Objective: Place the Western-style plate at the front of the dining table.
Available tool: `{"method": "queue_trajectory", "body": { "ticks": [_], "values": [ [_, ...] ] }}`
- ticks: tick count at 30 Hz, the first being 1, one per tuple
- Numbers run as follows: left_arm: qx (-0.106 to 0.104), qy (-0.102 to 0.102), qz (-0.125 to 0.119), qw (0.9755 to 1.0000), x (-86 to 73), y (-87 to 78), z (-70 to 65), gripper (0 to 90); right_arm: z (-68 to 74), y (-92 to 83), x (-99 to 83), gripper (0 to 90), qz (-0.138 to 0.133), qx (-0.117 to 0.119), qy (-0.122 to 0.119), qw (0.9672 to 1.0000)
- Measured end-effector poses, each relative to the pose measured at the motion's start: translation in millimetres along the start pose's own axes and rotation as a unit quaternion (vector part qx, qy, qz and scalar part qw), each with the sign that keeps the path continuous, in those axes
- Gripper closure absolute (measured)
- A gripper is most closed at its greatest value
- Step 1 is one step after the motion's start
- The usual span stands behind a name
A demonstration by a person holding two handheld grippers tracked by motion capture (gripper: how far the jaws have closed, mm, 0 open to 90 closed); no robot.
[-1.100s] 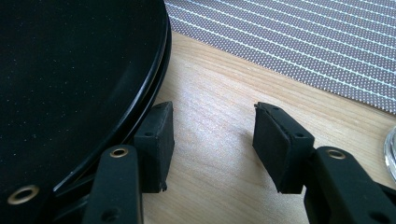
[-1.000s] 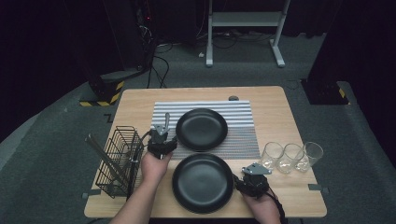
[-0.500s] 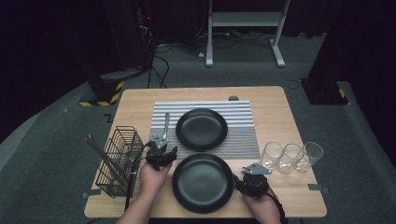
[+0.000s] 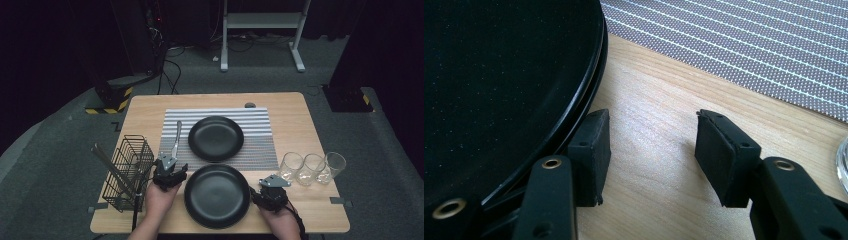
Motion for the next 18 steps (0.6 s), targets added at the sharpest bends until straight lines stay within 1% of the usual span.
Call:
{"method": "queue_trajectory", "body": {
  "ticks": [7, 10, 14, 16, 17, 18],
  "values": [
    [0.001, 0.001, -0.007, 1.0000, -5.4, -4.8, -1.7, 38.8, 0.0, 0.0, 0.0, 47.8, 0.000, 0.000, 0.000, 1.0000],
    [-0.003, -0.001, -0.003, 1.0000, -7.4, -7.8, -3.1, 40.0, 0.0, 0.0, -0.1, 47.8, 0.000, 0.000, 0.000, 1.0000],
    [-0.014, -0.001, -0.012, 0.9998, -9.2, -14.0, -5.6, 38.8, 0.2, -0.1, 0.0, 47.8, 0.000, 0.000, 0.000, 1.0000],
    [-0.009, 0.011, -0.015, 0.9998, -9.8, -17.3, -6.6, 39.3, 0.0, -0.1, -0.1, 47.8, 0.000, 0.000, -0.001, 1.0000],
    [-0.005, 0.013, -0.022, 0.9997, -9.3, -19.3, -6.9, 40.9, 0.0, -0.1, -0.1, 47.8, 0.000, 0.000, -0.001, 1.0000],
    [-0.006, 0.010, -0.029, 0.9995, -8.5, -21.8, -7.1, 41.5, 0.0, -0.1, -0.1, 47.8, 0.000, 0.000, -0.001, 1.0000]
  ]
}}
Point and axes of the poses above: each handheld gripper's, and its own axes: y roughly forward along the jaws, x roughly out of its top, z roughly to its left, the point moved 7 cm from there along y, roughly forward along the jaws, and after that the axes turned 12 degrees about -x, right-handed, at the moved point
